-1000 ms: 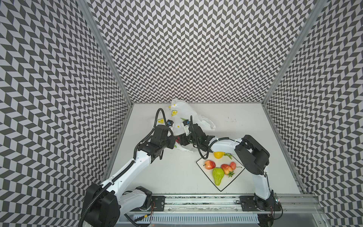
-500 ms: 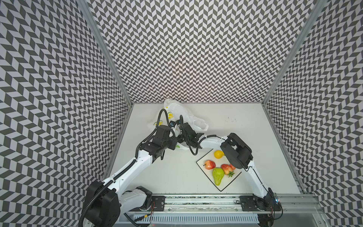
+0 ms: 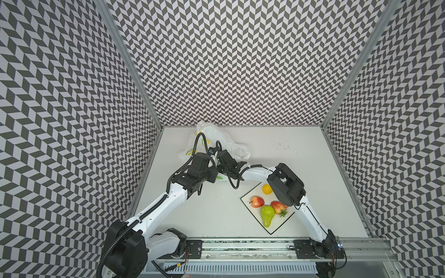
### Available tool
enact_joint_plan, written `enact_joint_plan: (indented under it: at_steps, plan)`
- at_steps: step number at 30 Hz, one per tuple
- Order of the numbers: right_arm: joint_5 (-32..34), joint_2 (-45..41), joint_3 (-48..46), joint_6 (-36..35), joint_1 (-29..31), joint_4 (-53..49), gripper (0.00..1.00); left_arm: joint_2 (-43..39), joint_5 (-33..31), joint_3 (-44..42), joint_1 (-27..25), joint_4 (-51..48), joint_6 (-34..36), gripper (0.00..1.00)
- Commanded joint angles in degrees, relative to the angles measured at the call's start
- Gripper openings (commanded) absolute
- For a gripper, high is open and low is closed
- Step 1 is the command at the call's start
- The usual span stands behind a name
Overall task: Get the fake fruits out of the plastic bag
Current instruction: 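Grasp the yellow peach with green leaves with the right gripper and lift it out, then lower the leafy yellow peach onto the board and open the right gripper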
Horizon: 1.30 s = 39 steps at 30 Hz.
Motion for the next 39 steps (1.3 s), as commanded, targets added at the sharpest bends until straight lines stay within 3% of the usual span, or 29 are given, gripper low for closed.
enact_joint_plan:
  at_steps: [1,21,30,39]
  plan:
    - [0.7,-4.8,-2.3,-0.3,0.3,-0.5,0.35,-1.4,-0.8,0.0,-0.3,0.2,-0.1,0.0]
    - [-5.2,-29.0,-26.1,-1.6,-0.4,2.9,0.32,-3.3,-2.5,-2.2,-0.2,2.8,-1.7,0.0]
    - [-8.0,-42.7,-38.0,-5.2,-0.4,-1.8,0.32,-3.3,-4.0,-2.5,-0.1,3.5,-2.1,0.0]
    - [-1.7,-58.9,-47.1,-5.4,-0.5,-11.1,0.33,-3.6,-4.3,-3.2,-0.1,4.1,-2.2,0.0]
